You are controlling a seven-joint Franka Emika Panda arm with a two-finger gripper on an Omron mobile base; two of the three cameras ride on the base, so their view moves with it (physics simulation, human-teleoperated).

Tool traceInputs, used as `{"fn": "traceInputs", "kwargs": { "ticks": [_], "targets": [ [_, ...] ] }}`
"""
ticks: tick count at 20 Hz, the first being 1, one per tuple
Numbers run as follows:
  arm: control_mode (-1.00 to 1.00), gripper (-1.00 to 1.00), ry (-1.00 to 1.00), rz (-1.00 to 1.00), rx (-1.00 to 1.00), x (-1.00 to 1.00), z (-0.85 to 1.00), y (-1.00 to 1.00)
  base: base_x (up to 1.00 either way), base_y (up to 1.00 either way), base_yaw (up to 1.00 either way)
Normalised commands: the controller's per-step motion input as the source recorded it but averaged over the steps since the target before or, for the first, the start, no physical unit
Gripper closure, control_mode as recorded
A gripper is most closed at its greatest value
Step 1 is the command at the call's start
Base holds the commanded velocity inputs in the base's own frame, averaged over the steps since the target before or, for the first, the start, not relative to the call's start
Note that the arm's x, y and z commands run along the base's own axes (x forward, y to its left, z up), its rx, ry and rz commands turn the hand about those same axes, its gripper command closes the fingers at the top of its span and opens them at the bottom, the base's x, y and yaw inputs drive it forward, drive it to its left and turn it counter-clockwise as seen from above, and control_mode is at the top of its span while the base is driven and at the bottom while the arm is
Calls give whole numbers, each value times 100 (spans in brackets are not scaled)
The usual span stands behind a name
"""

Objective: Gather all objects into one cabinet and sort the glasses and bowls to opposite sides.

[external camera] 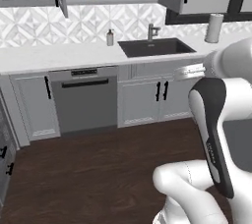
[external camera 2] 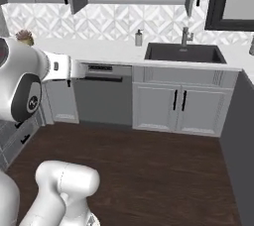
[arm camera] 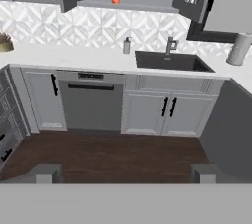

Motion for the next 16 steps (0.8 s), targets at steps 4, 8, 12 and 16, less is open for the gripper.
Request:
{"fn": "traceInputs", "kwargs": {
  "ticks": [4,8,12,16],
  "targets": [
    [100,-100,0,0,0,0,0,0,100,-1,0],
    [100,-100,0,0,0,0,0,0,100,-1,0],
    [100,-100,0,0,0,0,0,0,100,0,0],
    [100,-100,0,0,0,0,0,0,97,0,0]
  ]
}}
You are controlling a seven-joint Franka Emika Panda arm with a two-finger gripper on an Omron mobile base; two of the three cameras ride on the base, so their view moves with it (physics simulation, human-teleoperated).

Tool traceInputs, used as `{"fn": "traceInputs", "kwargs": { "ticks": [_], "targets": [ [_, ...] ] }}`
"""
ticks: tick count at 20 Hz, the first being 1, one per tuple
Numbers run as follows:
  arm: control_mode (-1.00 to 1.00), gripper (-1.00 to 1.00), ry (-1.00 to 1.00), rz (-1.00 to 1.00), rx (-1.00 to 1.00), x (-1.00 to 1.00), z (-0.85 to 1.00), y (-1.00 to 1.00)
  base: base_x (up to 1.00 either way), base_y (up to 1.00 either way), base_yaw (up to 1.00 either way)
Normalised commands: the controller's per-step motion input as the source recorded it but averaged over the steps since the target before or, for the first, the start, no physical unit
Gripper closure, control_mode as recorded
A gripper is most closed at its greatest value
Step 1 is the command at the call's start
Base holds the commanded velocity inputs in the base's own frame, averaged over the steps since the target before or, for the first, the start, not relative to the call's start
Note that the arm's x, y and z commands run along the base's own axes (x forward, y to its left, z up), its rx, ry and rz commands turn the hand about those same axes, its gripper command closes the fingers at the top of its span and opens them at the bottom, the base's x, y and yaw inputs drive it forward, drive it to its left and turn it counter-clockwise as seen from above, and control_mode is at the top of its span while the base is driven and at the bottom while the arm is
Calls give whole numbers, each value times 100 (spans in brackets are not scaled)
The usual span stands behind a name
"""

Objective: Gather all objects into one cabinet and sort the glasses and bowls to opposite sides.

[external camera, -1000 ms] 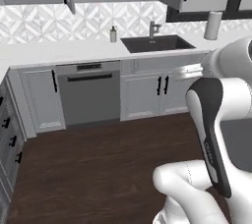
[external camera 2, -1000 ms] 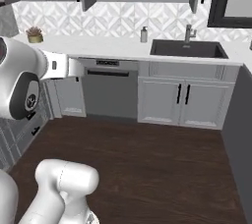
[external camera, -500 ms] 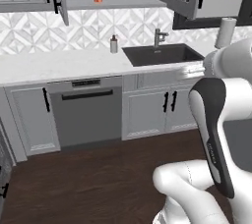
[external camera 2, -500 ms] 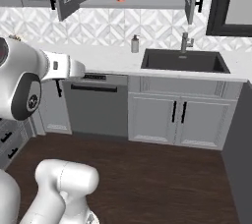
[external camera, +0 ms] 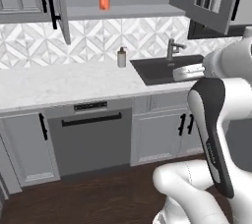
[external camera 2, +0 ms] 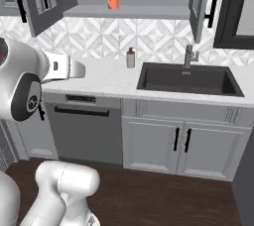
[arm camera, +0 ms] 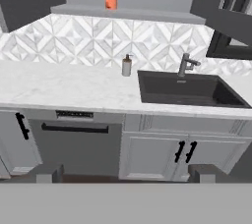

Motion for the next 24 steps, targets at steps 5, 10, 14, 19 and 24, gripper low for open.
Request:
{"fn": "traceInputs", "kwargs": {
  "ticks": [5,10,14,19,24],
  "targets": [
    [100,-100,0,0,0,0,0,0,91,0,0],
    [100,-100,0,0,0,0,0,0,65,0,-2],
    [100,-100,0,0,0,0,0,0,40,6,-3],
    [100,-100,0,0,0,0,0,0,72,11,-5],
    [100,-100,0,0,0,0,0,0,77,8,-4]
  ]
}}
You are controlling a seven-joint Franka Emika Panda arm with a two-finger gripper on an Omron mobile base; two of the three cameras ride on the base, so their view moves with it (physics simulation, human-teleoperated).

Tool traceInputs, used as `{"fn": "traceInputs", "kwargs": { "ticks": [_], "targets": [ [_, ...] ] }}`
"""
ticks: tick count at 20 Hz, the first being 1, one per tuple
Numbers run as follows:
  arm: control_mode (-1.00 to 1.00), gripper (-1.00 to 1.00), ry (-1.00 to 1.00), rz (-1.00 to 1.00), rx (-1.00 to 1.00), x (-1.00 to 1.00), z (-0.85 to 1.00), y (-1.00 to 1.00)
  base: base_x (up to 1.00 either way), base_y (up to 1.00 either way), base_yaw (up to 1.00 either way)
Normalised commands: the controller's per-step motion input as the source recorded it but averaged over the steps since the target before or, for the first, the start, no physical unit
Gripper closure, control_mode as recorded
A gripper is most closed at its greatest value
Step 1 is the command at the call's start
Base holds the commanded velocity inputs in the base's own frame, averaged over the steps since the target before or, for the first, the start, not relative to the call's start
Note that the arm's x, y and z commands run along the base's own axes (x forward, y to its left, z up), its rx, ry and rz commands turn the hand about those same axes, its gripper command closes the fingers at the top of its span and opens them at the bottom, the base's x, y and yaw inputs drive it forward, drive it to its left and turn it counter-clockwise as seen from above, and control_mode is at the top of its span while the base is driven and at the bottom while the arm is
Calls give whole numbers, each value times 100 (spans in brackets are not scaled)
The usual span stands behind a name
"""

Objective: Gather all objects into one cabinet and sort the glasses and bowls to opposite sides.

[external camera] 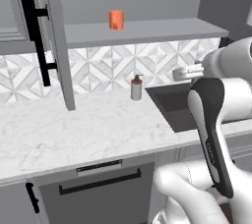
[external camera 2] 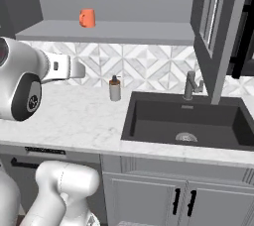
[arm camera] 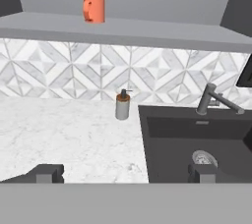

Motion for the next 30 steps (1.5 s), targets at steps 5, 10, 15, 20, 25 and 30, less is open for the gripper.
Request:
{"fn": "traceInputs", "kwargs": {
  "ticks": [5,10,15,20,25,30],
  "targets": [
    [100,-100,0,0,0,0,0,0,21,8,0],
    [100,-100,0,0,0,0,0,0,9,5,0],
    [100,-100,0,0,0,0,0,0,60,11,0],
    [100,-100,0,0,0,0,0,0,27,4,0],
    [100,-100,0,0,0,0,0,0,-23,3,0],
    [100,-100,0,0,0,0,0,0,-9,7,0]
  ]
}}
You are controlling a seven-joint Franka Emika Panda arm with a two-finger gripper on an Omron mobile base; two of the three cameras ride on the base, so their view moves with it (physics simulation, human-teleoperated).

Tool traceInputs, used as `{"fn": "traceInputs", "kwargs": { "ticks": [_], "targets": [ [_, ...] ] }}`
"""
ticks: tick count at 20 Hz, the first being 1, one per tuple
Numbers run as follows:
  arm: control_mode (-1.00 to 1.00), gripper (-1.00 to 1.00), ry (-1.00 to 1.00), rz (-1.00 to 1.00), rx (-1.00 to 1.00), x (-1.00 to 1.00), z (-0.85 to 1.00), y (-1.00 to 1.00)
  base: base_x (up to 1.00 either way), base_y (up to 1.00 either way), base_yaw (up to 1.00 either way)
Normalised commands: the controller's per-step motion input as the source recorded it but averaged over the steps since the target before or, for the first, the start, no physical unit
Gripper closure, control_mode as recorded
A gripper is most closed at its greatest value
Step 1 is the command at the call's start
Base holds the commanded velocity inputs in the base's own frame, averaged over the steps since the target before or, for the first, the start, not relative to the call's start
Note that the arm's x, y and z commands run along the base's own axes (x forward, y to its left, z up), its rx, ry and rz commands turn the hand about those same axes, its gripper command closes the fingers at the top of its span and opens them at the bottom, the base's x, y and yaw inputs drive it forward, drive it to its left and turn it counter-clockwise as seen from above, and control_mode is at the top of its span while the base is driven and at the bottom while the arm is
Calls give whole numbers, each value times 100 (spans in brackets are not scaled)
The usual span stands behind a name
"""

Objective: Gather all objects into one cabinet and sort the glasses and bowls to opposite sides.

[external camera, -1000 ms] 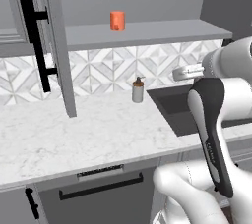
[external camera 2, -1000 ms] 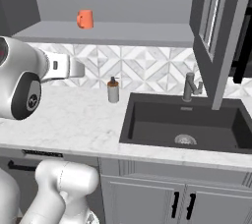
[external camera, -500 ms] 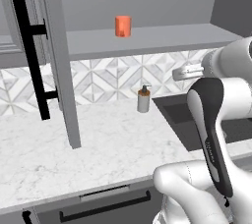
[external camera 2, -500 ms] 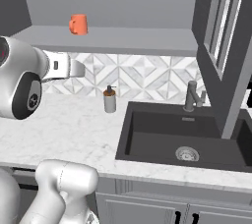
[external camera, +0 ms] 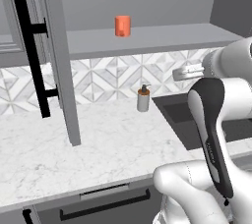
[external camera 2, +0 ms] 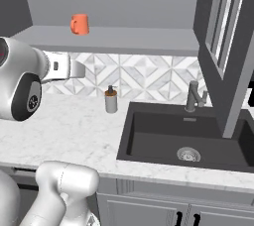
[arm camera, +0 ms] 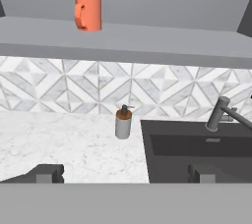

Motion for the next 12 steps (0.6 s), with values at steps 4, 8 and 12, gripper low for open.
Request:
{"fn": "traceInputs", "kwargs": {
  "ticks": [4,8,12],
  "targets": [
    [-100,-100,-1,0,2,-12,7,0,-18,7,0],
    [-100,-100,-7,0,8,-59,51,6,0,0,0],
    [-100,-100,-7,0,3,-38,80,31,0,0,0]
  ]
}}
